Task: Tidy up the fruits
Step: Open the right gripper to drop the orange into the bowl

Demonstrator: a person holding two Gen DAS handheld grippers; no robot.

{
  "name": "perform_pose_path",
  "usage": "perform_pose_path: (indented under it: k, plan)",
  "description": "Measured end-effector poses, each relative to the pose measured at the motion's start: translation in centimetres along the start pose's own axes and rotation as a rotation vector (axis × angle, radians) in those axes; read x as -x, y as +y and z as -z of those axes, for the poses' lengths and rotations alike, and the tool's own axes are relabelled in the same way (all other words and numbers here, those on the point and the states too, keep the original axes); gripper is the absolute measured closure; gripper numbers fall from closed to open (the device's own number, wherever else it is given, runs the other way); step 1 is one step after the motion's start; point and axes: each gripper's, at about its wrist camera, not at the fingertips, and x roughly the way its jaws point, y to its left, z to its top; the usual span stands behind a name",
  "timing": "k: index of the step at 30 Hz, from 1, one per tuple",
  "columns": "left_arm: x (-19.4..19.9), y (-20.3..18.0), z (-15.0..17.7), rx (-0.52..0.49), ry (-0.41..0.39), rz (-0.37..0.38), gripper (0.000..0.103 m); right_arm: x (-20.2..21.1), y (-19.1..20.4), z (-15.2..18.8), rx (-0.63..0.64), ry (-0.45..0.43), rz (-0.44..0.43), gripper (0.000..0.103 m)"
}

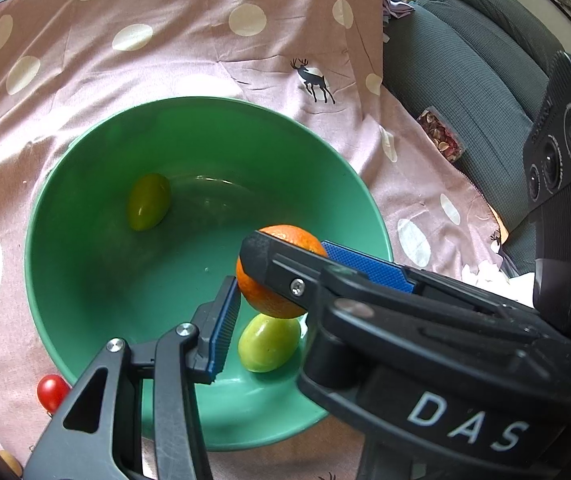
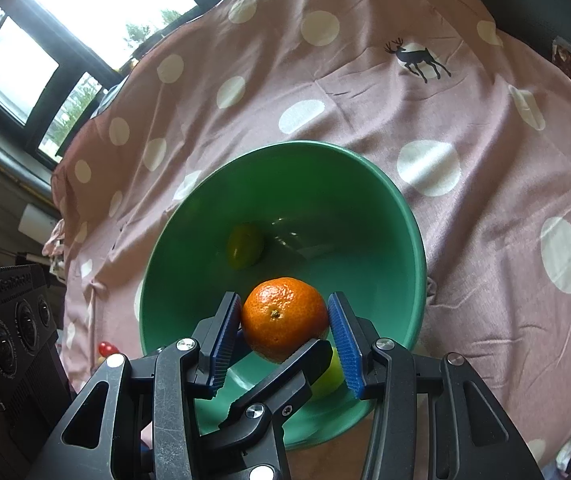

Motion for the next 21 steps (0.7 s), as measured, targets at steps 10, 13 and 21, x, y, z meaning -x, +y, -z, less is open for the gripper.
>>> perform_pose_path:
  k: [10,13,21]
  plan:
    - [0.9,0.3,0.4,0.012,-0.022,-0.020,0.056,0.0,0.1,0.0,-0.016,-0.011,0.017,0.054]
    - [2.5,0.4,0.7,0.009,-0.069,-0.036,0.045,0.7,0.0,0.1,-0.022,-0.048,0.050,0.043]
    - [9.6,3.9,3.2,0.097,-0.237,-0.035,0.023,3.4,1.2,0.3,0.011,-0.155,0.055,0.036]
